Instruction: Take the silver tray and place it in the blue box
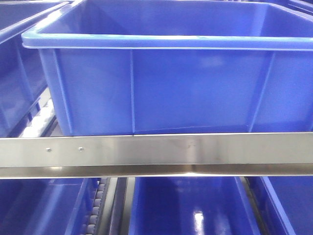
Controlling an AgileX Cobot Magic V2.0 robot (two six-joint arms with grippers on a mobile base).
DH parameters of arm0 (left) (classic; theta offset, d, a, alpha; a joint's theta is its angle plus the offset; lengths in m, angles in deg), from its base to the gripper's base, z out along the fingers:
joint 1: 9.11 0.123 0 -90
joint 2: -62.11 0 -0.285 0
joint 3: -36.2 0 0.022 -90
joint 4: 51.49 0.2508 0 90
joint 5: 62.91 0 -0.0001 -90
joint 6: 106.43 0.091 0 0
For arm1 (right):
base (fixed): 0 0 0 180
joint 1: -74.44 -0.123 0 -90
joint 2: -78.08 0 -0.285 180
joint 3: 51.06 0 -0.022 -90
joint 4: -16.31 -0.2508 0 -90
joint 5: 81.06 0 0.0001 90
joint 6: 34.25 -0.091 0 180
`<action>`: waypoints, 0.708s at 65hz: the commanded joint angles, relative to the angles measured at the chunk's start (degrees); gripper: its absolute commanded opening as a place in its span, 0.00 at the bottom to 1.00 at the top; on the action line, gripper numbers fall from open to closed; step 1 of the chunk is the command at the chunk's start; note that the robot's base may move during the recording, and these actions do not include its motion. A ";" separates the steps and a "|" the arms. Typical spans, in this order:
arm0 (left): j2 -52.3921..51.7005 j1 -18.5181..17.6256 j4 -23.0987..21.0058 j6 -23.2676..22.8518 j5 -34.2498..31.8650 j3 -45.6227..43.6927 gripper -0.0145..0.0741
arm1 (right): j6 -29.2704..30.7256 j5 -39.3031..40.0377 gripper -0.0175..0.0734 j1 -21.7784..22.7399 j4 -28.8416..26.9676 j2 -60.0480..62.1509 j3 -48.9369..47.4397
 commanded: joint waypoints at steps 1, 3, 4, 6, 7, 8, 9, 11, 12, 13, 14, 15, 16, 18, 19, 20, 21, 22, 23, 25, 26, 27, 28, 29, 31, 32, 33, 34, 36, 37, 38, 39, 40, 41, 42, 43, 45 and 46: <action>0.30 0.05 -0.01 -0.15 -4.20 -1.71 0.06 | -2.07 9.99 0.25 3.02 -0.74 -0.33 -0.43; 0.30 0.05 -0.01 -0.15 -4.20 -1.71 0.06 | -3.28 10.58 0.25 3.71 -0.74 -0.33 -0.16; 0.30 0.05 -0.01 -0.15 -4.20 -1.71 0.06 | -4.17 11.01 0.25 4.19 -0.74 -0.33 0.06; 0.30 0.05 -0.01 -0.15 -4.20 -1.71 0.06 | -5.46 11.22 0.25 4.86 -0.74 -0.33 0.38; 0.30 0.05 -0.01 -0.15 -4.20 -1.71 0.06 | -5.89 11.28 0.25 5.08 -0.74 -0.25 0.53; 0.30 0.05 -0.01 -0.15 -4.20 -1.71 0.06 | -6.22 11.28 0.25 5.27 -0.74 -0.25 0.72; 0.30 0.05 -0.01 -0.15 -4.20 -1.71 0.06 | -6.61 11.28 0.25 5.50 -0.74 -0.07 0.85; 0.30 0.05 -0.01 -0.15 -4.20 -1.71 0.06 | -6.74 11.20 0.25 5.65 -0.74 0.39 1.23; 0.30 0.05 -0.01 -0.15 -4.20 -1.71 0.06 | -6.74 11.20 0.25 5.70 -0.74 0.67 1.43; 0.30 0.05 -0.01 -0.15 -4.20 -1.71 0.06 | -6.74 11.00 0.25 5.70 -0.74 1.02 1.55; 0.30 0.05 -0.01 -0.15 -4.20 -1.71 0.06 | -6.74 10.90 0.25 5.70 -0.74 1.60 1.76; 0.30 0.05 -0.01 -0.15 -4.20 -1.71 0.06 | -6.74 10.72 0.25 5.70 -0.74 2.12 1.88; 0.30 0.05 -0.01 -0.15 -4.20 -1.71 0.06 | -6.74 10.42 0.25 5.70 -0.74 3.04 2.05; 0.30 0.05 -0.01 -0.15 -4.20 -1.71 0.06 | -6.74 9.77 0.25 5.71 -0.74 4.45 2.29; 0.30 0.05 -0.01 -0.15 -4.20 -1.71 0.06 | -6.74 9.42 0.25 5.71 -0.74 5.26 2.41; 0.30 0.05 -0.01 -0.15 -4.20 -1.71 0.06 | -6.74 8.74 0.25 5.71 -0.74 6.58 2.62; 0.30 0.05 -0.01 -0.15 -4.20 -1.71 0.06 | -6.74 8.19 0.25 5.71 -0.74 7.51 2.75; 0.30 0.05 -0.01 -0.15 -4.20 -1.71 0.06 | -6.74 7.22 0.25 5.71 -0.74 8.96 2.93; 0.30 0.05 -0.01 -0.15 -4.20 -1.71 0.06 | -6.74 6.44 0.25 5.71 -0.74 9.95 3.05; 0.30 0.05 -0.01 -0.15 -4.20 -1.71 0.06 | -6.74 4.33 0.25 5.71 -0.74 12.45 3.39; 0.30 0.05 -0.01 -0.15 -4.20 -1.71 0.06 | -6.74 3.50 0.25 5.71 -0.74 13.46 3.54; 0.30 0.05 -0.01 -0.15 -4.20 -1.71 0.06 | -6.74 2.65 0.25 5.71 -0.74 14.47 3.70; 0.30 0.05 -0.01 -0.15 -4.20 -1.71 0.06 | -6.74 1.46 0.25 5.71 -0.74 15.97 3.94; 0.30 0.05 -0.01 -0.15 -4.20 -1.71 0.06 | -6.74 0.74 0.25 5.71 -0.74 16.97 4.11; 0.30 0.05 -0.01 -0.15 -4.20 -1.71 0.06 | -6.69 -1.04 0.25 5.71 -0.74 19.45 4.55; 0.30 0.05 -0.01 -0.15 -4.20 -1.71 0.06 | -6.63 -1.43 0.25 5.71 -0.74 20.11 4.76; 0.30 0.05 -0.01 -0.15 -4.20 -1.71 0.06 | -6.63 -1.09 0.25 5.71 -0.74 19.84 5.13; 0.41 0.05 -0.01 -0.15 -4.20 -1.71 0.06 | -6.63 -0.80 0.25 5.71 -0.74 19.38 5.33; 0.41 0.05 -0.01 -0.15 -4.20 -1.71 0.06 | -6.63 -0.67 0.25 5.58 -0.74 18.93 5.70; 0.41 0.05 -0.01 -0.15 -4.20 -1.71 0.06 | -6.63 -0.40 0.25 5.53 -0.74 19.05 5.98; 0.41 0.05 -0.01 -0.15 -4.20 -1.71 0.06 | -6.63 -0.27 0.25 5.40 -0.74 19.22 6.20; 0.41 0.05 -0.01 -0.15 -4.20 -1.71 0.06 | -6.63 -0.10 0.25 5.31 -0.74 19.59 6.39; 0.41 0.05 -0.01 -0.15 -4.20 -1.71 0.06 | -6.63 -0.27 0.25 5.23 -0.74 19.60 6.39; 0.41 0.05 -0.01 -0.15 -4.20 -1.71 0.06 | -6.63 -0.33 0.25 5.13 -0.74 19.54 6.33; 0.41 0.05 -0.01 -0.15 -4.20 -1.71 0.06 | -6.58 -0.18 0.25 4.94 -0.74 19.47 6.33; 0.41 0.05 -0.01 -0.15 -4.20 -1.71 0.06 | -6.48 -0.01 0.25 4.81 -0.74 19.49 6.33; 0.41 0.05 -0.01 -0.15 -4.20 -1.71 0.06 | -6.48 -0.02 0.25 4.59 -0.74 19.49 6.33; 0.41 0.05 -0.01 -0.15 -4.20 -1.71 0.06 | -6.48 -0.02 0.25 4.42 -0.74 19.49 6.33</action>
